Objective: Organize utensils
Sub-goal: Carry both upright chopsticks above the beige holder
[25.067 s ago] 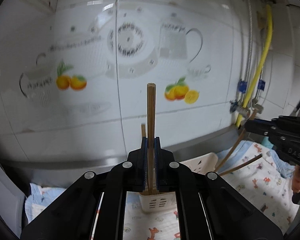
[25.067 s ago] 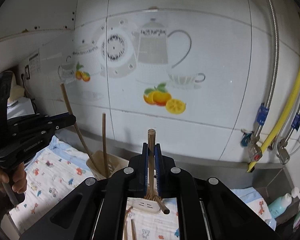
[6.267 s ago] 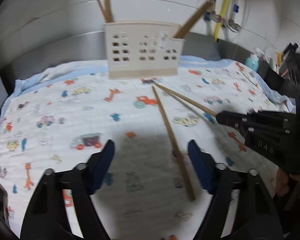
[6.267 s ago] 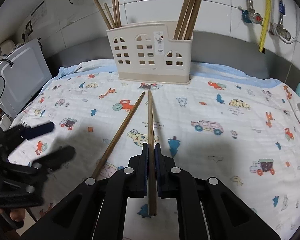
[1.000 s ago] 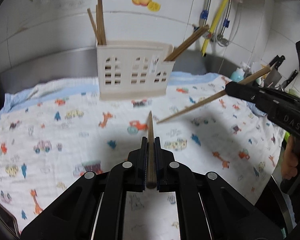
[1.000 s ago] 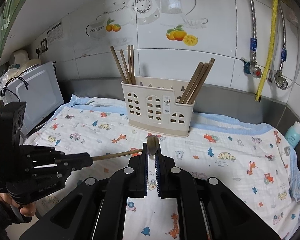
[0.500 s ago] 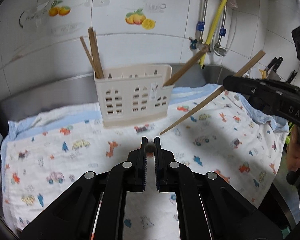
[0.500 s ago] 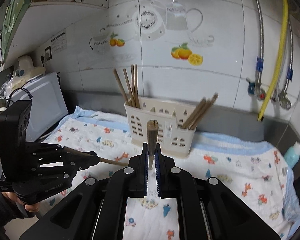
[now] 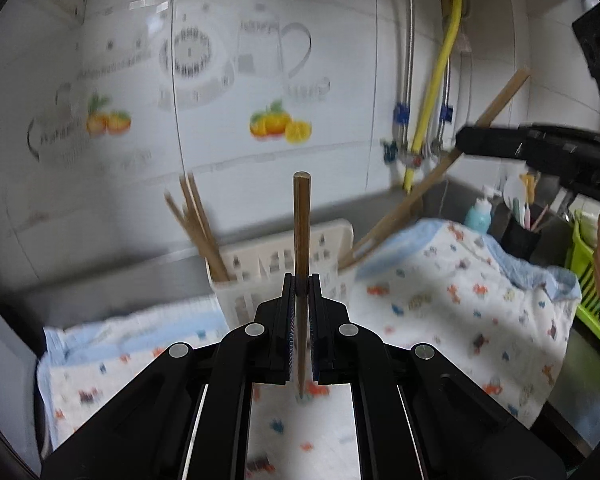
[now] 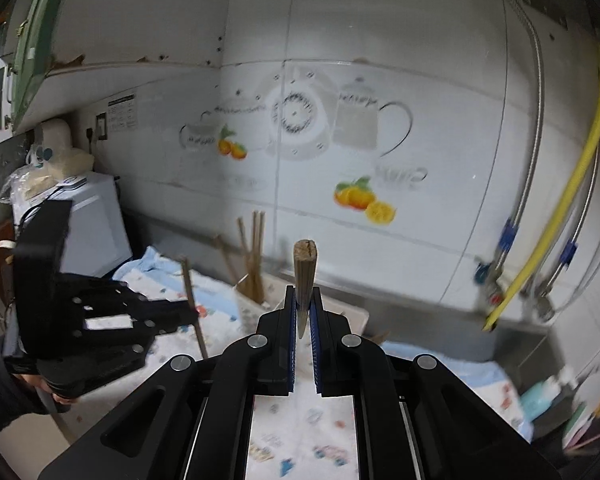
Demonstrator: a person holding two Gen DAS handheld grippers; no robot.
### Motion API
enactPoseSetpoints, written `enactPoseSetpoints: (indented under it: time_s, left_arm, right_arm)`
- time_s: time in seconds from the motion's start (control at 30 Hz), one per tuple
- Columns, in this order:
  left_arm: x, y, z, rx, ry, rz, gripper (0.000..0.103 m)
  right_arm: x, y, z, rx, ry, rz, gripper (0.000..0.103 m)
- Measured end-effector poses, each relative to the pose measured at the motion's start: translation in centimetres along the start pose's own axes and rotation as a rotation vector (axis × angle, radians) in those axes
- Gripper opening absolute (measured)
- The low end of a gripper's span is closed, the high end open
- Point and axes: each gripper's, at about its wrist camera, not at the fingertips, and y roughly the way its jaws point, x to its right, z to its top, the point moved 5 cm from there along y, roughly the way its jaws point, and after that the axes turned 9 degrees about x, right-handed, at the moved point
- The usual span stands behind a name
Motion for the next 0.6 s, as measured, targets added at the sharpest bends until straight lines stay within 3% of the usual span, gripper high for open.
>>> enactPoseSetpoints:
  time_s: [0.3, 0.43, 0.6]
  left_arm:
    - [-1.5, 0.7, 8.2, 0.157, 0.01, 0.065, 0.005]
    - [-1.8, 2.0, 9.9, 0.195, 0.027, 0.109, 0.005]
    - [-2.8, 5.2, 9.3, 0.167, 0.017, 0.141, 0.005]
  right_arm:
    - [2.2, 3.9, 0.1, -0.046, 0.021, -0.038, 0.006]
    - [2.5, 5.8, -0.9, -0.081, 0.029, -0.034, 0.006]
    - [2.3, 7.4, -1.9, -0.112, 0.026, -0.023, 0.006]
